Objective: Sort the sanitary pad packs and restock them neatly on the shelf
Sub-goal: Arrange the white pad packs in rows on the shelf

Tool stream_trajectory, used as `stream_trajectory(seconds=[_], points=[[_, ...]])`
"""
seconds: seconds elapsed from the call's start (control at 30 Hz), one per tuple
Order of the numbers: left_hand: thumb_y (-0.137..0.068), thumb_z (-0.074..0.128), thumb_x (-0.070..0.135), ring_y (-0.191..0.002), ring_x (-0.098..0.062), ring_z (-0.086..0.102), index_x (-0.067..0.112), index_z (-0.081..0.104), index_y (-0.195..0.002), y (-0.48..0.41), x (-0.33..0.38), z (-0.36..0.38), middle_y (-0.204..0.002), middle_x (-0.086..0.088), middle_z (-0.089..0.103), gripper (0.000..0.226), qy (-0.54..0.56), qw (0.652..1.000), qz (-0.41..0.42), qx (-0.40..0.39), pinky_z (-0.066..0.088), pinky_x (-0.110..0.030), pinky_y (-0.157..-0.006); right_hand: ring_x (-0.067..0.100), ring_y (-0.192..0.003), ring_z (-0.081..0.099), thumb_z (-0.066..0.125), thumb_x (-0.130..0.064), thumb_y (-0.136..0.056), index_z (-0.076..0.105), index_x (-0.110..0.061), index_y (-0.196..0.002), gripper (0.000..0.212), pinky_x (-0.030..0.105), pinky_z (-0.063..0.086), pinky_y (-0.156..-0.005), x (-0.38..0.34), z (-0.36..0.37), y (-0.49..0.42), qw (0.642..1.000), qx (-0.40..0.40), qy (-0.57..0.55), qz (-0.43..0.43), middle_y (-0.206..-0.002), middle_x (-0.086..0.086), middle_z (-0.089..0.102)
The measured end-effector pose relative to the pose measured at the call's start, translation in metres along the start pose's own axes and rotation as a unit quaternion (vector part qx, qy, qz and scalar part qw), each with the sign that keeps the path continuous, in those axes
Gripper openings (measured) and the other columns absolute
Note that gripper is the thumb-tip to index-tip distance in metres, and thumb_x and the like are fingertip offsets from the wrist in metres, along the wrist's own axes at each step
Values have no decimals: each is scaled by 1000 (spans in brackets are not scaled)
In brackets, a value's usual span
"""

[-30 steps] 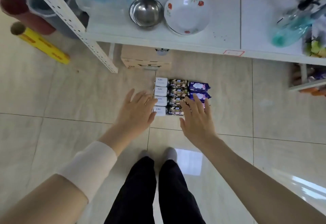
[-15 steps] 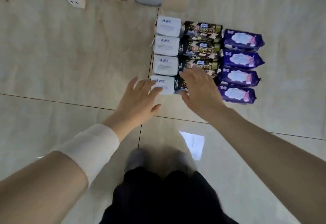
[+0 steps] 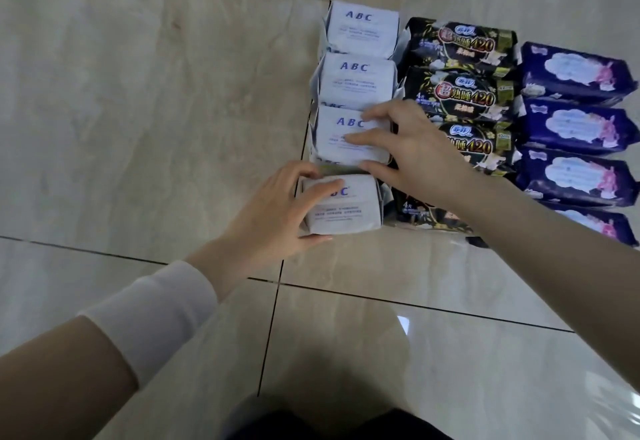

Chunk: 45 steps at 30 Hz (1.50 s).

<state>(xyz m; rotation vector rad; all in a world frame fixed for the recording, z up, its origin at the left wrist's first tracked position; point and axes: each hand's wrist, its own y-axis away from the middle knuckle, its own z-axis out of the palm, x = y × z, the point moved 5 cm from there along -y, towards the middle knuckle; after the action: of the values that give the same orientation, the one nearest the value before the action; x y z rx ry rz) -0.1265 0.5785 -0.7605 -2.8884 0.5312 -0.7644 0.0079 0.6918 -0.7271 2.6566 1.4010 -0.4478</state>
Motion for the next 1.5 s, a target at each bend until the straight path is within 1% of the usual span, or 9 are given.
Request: stream_trajectory(seconds=[0.23, 0.33, 0.5, 0.57, 0.7, 0.8, 1.03, 1.2, 1.5], points=[[-64, 79, 37, -105, -9, 44, 26, 49, -116, 22, -12, -2, -114, 2, 36, 61, 183, 981, -69, -15, 40, -15, -91, 46, -106, 49, 82, -25, -64, 63, -10, -112, 54, 52, 45, -91, -3, 7, -3, 1000, -15, 21, 15, -117, 27, 52], [-63, 70, 47, -106, 5, 42, 34, 53, -108, 32, -16, -5, -114, 15, 36, 50, 260, 955, -139, -38, 37, -8, -88, 47, -102, 50, 85, -18, -58, 64, -9, -110, 57, 53, 46, -88, -4, 7, -6, 1000, -17, 12, 22, -113, 26, 54], [-56, 74, 44, -104, 6, 50, 56, 58, -92, 47, -18, -7, -114, 20, 44, 41, 371, 891, -255, -61, 45, -11, -82, 45, -98, 50, 80, -14, -58, 68, -9, -105, 49, 48, 47, -84, -11, 8, -13, 999, 2, -35, 16, -107, 24, 56], [-56, 71, 47, -106, 5, 52, 57, 59, -89, 51, -19, -6, -113, 20, 49, 36, 395, 872, -284, -53, 44, -11, -84, 44, -98, 50, 73, -19, -60, 70, -9, -103, 45, 41, 45, -86, -14, 7, -16, 998, 18, -55, 13, -105, 24, 56], [-58, 68, 49, -106, -1, 55, 56, 62, -88, 53, -15, -18, -111, 17, 55, 31, 421, 846, -324, -57, 48, -21, -87, 40, -97, 50, 70, -27, -63, 71, -11, -104, 43, 5, 25, -90, -20, -8, -20, 993, 25, -112, 40, -103, 21, 57], [-57, 77, 43, -104, -3, 57, 49, 65, -86, 47, 8, -51, -110, 13, 58, 33, 450, 817, -355, -54, 51, -25, -84, 39, -97, 49, 64, -37, -65, 70, -14, -106, 47, -3, 19, -90, -31, -43, -19, 982, 28, -168, 84, -103, 20, 57], [-58, 74, 41, -99, 3, 59, 36, 65, -93, 12, 109, -197, -99, 24, 62, 37, 495, 782, -375, -52, 47, -15, -81, 24, -114, 48, 77, -21, -69, 67, -24, -113, 45, 16, 30, -97, -72, -209, -1, 937, 12, -247, 247, -115, 10, 54], [-61, 81, 33, -98, 2, 61, 43, 69, -87, -33, 210, -362, -100, 22, 63, 31, 518, 770, -367, -69, 50, -21, -84, 9, -102, 52, 76, -14, -71, 67, -24, -111, 43, 14, 38, -92, -117, -408, 23, 894, 39, -288, 341, -115, 4, 54], [-70, 78, 10, -97, 6, 58, 53, 68, -81, -119, 349, -611, -107, 11, 61, 45, 473, 838, -267, -50, 45, -12, -82, 7, -100, 56, 77, -14, -72, 65, -33, -102, 38, 16, 42, -88, -185, -715, 64, 857, 174, -302, 379, -112, -2, 60]])
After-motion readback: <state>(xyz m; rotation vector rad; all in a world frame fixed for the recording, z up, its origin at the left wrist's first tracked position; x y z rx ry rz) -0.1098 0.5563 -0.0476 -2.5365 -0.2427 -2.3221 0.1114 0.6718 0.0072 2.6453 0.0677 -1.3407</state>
